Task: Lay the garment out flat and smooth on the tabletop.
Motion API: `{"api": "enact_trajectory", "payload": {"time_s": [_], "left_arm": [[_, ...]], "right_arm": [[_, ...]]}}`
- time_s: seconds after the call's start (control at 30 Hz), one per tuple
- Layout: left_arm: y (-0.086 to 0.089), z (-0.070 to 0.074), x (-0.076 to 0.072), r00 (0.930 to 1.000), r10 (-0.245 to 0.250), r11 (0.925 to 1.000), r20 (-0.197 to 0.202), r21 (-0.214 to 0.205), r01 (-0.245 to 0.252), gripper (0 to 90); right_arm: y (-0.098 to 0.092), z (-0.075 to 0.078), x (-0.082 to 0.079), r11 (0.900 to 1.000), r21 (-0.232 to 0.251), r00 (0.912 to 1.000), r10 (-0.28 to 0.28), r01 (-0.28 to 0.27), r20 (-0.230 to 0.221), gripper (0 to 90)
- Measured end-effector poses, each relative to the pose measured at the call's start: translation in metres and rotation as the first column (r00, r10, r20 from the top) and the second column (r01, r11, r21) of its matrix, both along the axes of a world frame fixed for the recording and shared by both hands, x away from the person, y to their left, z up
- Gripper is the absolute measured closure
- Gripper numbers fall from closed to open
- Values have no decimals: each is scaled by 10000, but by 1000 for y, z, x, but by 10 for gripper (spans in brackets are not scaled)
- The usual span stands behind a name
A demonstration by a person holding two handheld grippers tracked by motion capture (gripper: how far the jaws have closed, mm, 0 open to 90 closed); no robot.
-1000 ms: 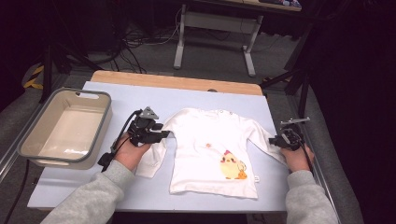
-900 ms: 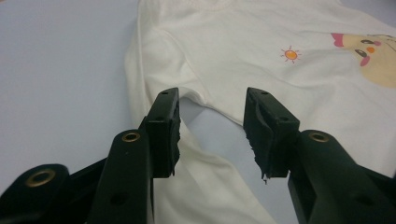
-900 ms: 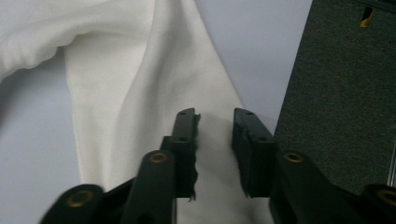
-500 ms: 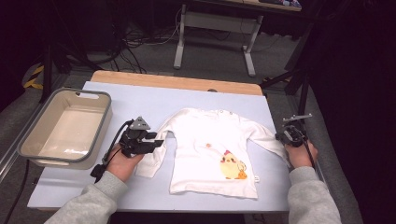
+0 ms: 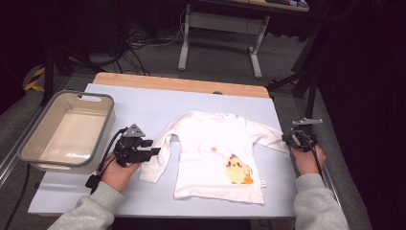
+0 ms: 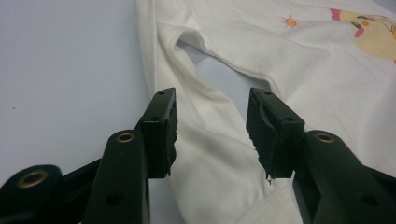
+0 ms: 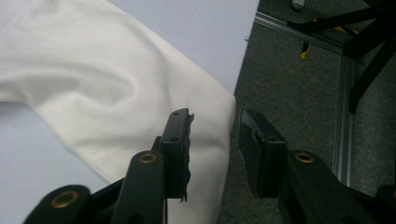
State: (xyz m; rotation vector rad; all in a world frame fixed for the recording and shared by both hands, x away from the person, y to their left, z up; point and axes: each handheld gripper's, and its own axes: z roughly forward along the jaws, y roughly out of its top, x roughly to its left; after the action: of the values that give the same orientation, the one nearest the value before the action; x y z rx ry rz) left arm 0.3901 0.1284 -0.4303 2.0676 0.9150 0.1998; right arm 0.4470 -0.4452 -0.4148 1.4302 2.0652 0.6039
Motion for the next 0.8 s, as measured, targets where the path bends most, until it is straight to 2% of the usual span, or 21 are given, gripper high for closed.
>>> {"api": "enact_trajectory", "payload": {"time_s": [0.1, 0.33, 0.4, 0.47, 0.53, 0.57, 0.6, 0.67, 0.73, 0.8], "left_arm": [[2, -3, -3, 10000, -1, 9999, -20, 112, 1, 527], [11, -11, -16, 9978, 205, 9987, -630, 489, -175, 504], [13, -12, -20, 9970, 281, 9975, -717, 665, -233, 497], [15, -14, -26, 9969, 319, 9941, -714, 1053, -243, 497], [17, -18, -32, 9950, 255, 9922, -968, 1241, -133, 503], [17, -18, -32, 9950, 255, 9922, -968, 1241, -133, 510], [18, -20, -34, 9934, 213, 9922, -1129, 1242, -72, 510], [18, -24, -37, 9914, 97, 9910, -1301, 1333, 78, 527], [17, -26, -39, 9889, -31, 9898, -1485, 1401, 241, 534], [17, -25, -40, 9884, -84, 9887, -1515, 1465, 309, 545]], "right_arm": [[3, 1, -5, 9994, 284, 9998, 178, -177, -5, 613], [16, 2, -19, 9955, 497, 9967, 799, -804, 123, 599], [24, 2, -24, 9918, 536, 9932, 1158, -1164, 134, 594], [27, 2, -25, 9907, 514, 9920, 1252, -1259, 175, 593], [35, 3, -31, 9857, 594, 9873, 1561, -1577, 307, 587], [35, 3, -31, 9857, 594, 9873, 1561, -1577, 307, 587], [38, 3, -33, 9840, 625, 9857, 1647, -1666, 344, 586], [48, 1, -37, 9787, 611, 9803, 1938, -1959, 388, 585], [51, 0, -38, 9778, 591, 9792, 1992, -2012, 386, 585], [55, -2, -40, 9744, 665, 9763, 2127, -2150, 399, 583]]}}
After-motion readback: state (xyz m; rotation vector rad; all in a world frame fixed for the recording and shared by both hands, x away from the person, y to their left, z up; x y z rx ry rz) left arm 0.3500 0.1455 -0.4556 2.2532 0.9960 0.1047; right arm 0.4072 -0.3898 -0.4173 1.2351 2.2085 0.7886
